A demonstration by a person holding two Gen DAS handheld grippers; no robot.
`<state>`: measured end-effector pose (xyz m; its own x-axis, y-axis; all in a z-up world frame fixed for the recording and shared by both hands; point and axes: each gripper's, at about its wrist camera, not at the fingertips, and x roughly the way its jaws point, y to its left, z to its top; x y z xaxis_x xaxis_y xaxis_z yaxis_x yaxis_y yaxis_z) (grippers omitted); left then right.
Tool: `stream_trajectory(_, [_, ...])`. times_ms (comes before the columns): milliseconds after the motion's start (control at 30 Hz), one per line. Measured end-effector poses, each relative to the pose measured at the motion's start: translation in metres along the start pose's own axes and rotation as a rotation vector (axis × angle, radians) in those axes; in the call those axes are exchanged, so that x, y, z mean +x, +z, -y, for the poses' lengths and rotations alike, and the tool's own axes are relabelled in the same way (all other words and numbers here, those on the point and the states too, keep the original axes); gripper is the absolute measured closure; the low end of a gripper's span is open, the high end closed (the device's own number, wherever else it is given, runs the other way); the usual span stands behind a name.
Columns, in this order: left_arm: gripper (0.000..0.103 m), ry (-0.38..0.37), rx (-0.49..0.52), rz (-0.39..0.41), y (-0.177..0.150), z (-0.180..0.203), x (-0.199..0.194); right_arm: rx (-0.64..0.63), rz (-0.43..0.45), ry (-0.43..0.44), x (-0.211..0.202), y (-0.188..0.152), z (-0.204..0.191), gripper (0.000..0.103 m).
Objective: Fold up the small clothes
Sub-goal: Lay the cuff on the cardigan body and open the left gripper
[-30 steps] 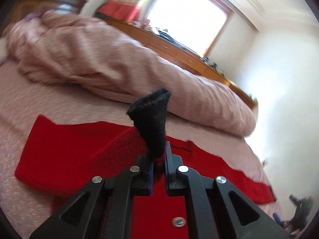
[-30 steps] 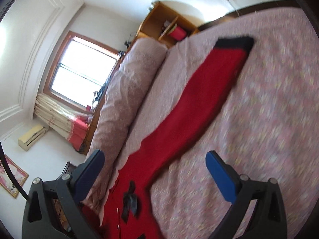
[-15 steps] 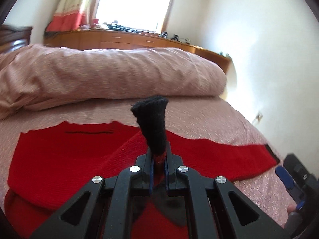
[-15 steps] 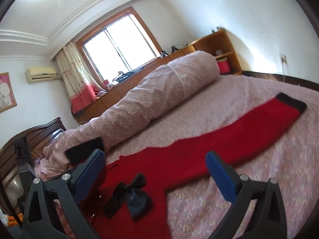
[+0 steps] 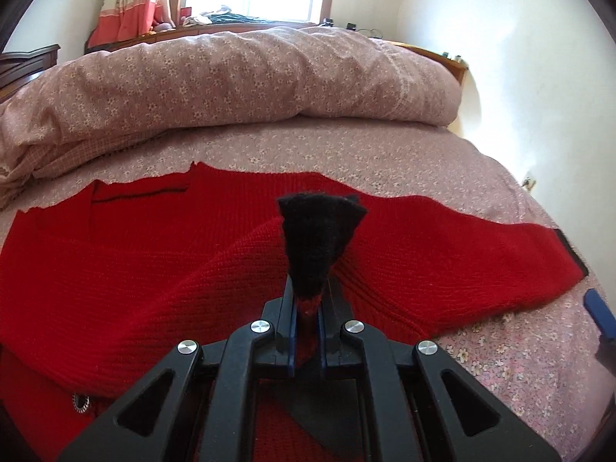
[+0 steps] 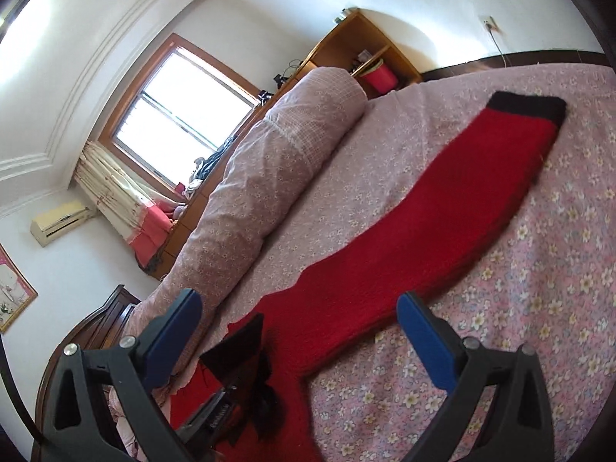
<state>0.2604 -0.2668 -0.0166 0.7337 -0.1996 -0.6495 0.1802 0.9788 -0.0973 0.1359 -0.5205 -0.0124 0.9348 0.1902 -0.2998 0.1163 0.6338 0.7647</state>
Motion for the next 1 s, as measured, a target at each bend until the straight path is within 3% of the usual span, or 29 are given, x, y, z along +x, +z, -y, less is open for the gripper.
stream_trajectory(167, [0.099,-0.035,-0.001,-0.038,-0.004,0.006,0.003,-0.048,-0.021,-0.005,0.006,-0.003,-0.008,0.0])
stream_trajectory(267, [0.089,-0.072,-0.019,-0.06,-0.006,0.004,-0.002,-0.048,-0.042,0.001,0.01,-0.005,-0.008,0.0])
stream_trajectory(367, [0.089,-0.129,-0.034,-0.078,-0.005,-0.004,-0.019,-0.053,-0.067,0.003,0.016,-0.006,-0.01,0.0])
stream_trajectory(467, [0.088,-0.136,-0.006,-0.038,-0.001,-0.018,-0.048,-0.063,-0.111,0.02,0.024,-0.009,-0.014,0.0])
stream_trajectory(667, [0.073,0.039,0.039,0.058,0.015,-0.09,-0.113,-0.112,-0.228,0.099,0.041,-0.029,-0.032,0.0])
stream_trajectory(733, [0.064,0.177,0.081,0.075,0.014,-0.128,-0.132,-0.134,-0.273,0.116,0.049,-0.039,-0.04,0.0])
stream_trajectory(833, [0.057,0.347,0.118,0.066,-0.003,-0.18,-0.144,-0.184,-0.344,0.124,0.065,-0.055,-0.052,0.0])
stream_trajectory(900, [0.057,0.416,0.144,0.023,-0.019,-0.206,-0.141,-0.2,-0.396,0.14,0.077,-0.066,-0.059,0.0])
stream_trajectory(1000, [0.057,0.447,0.175,-0.021,-0.044,-0.227,-0.134,-0.179,-0.472,0.197,0.092,-0.08,-0.068,0.0])
